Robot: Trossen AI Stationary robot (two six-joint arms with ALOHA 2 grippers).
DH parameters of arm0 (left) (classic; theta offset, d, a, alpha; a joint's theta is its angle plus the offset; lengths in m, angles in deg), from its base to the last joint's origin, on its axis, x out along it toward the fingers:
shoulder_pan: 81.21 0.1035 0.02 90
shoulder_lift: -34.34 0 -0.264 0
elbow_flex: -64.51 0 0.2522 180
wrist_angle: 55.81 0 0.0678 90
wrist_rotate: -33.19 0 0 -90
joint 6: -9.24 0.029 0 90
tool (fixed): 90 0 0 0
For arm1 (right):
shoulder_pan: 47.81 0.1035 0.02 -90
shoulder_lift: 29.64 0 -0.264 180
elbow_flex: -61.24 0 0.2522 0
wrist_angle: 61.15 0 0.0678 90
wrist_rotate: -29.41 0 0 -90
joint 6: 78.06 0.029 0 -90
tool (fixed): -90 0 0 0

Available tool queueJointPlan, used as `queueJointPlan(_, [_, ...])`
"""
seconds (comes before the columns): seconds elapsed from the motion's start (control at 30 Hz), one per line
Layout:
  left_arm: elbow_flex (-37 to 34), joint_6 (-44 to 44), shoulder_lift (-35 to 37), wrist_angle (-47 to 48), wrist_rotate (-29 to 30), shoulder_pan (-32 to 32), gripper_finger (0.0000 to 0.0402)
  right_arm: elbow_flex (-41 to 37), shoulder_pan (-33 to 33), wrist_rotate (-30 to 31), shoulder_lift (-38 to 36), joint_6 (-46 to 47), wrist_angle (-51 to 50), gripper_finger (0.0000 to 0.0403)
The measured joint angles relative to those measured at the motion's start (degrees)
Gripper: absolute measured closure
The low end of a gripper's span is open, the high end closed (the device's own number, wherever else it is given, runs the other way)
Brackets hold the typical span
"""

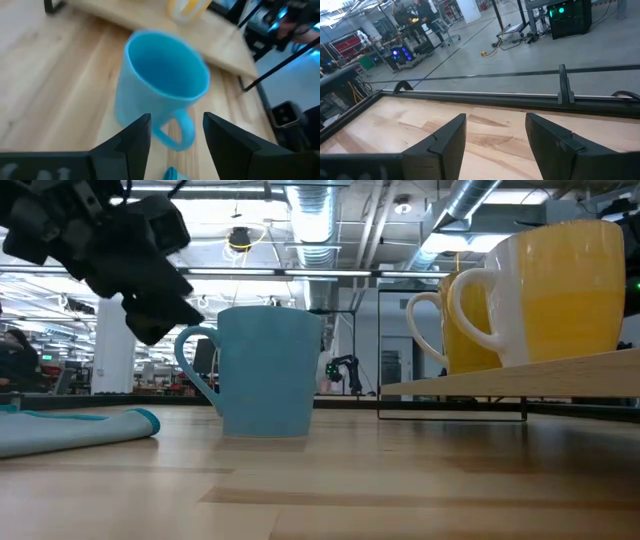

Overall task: Stack small to large cups/mugs on shelf
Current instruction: Put the blue cup on the shelf

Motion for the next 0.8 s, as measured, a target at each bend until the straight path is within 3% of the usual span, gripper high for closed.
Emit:
queueJointPlan(0.37, [10.37,-2.83,-14.52,6.95,0.97,-2.72,0.0232,0.0,0.0,-0.02,-0.02,0.0,-1.16,0.0177])
queueJointPlan(0.6, [16.14,-5.97,-16.38,17.11,5.24,-2.79,0.0233,0.0,0.0,-0.02,0.0,0.0,-1.53,0.0177])
queueJointPlan(0.8, [17.45,-7.08,-16.38,18.87,6.97,-2.79,0.0233,0.0,0.0,-0.02,0.0,-0.02,-1.51,0.0177])
